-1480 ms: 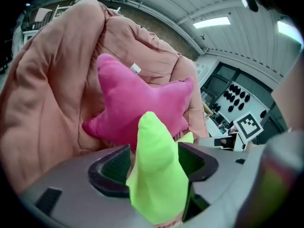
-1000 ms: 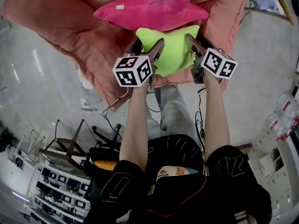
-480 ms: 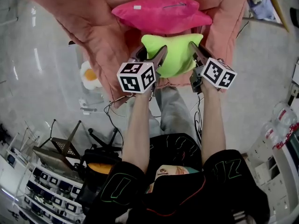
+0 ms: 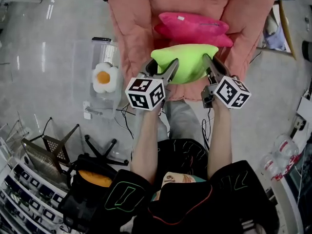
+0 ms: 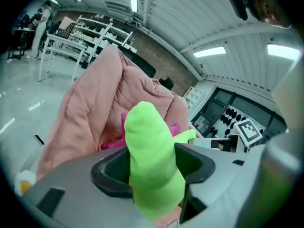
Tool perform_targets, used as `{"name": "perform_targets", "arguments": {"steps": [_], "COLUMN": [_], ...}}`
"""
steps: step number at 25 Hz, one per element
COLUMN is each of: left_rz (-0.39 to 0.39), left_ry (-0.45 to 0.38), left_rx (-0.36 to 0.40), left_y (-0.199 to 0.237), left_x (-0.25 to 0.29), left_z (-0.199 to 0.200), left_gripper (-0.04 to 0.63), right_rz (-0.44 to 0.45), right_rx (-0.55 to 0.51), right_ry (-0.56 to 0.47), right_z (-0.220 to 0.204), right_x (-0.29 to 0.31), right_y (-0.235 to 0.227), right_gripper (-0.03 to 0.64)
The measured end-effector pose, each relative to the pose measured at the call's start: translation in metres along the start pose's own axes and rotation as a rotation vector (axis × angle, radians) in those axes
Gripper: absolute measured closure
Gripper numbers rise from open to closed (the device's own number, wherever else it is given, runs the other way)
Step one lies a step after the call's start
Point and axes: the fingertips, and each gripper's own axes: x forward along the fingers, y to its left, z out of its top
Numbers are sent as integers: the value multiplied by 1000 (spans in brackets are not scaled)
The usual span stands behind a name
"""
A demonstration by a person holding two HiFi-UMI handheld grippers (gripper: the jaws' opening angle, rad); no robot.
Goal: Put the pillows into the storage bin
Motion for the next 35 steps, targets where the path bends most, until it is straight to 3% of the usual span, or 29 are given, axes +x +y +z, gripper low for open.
{"name": "perform_targets", "arguments": {"steps": [7,16,20,26,32,35], "left_rz": [32,128,150,264,422,491], "left_ry": [-166,-395,-463,-588,-564,-554], "left_rx": [-6,-33,-117,-196,-206,-254], "left_y": [12,78,116,180,230,268], "left_x": [-75,-195,-256,-342,-397,-432], "left_z": [66,134,140,140,105,78], "left_gripper": [331,330,327,324,321,319], "right_rz": [92,278,336,472,540,570], "right_rx": [-118,-307,-386,-508,-541,-551], "right_ry": [-32,-32,-14,67,210,295], "right_z": [35,43,24,-20,-94,-144], "right_x": [2,38,49,85,117,139], "right_y": [101,263,339,441,482,510], "right_gripper": [517,517,517,517,515,514]}}
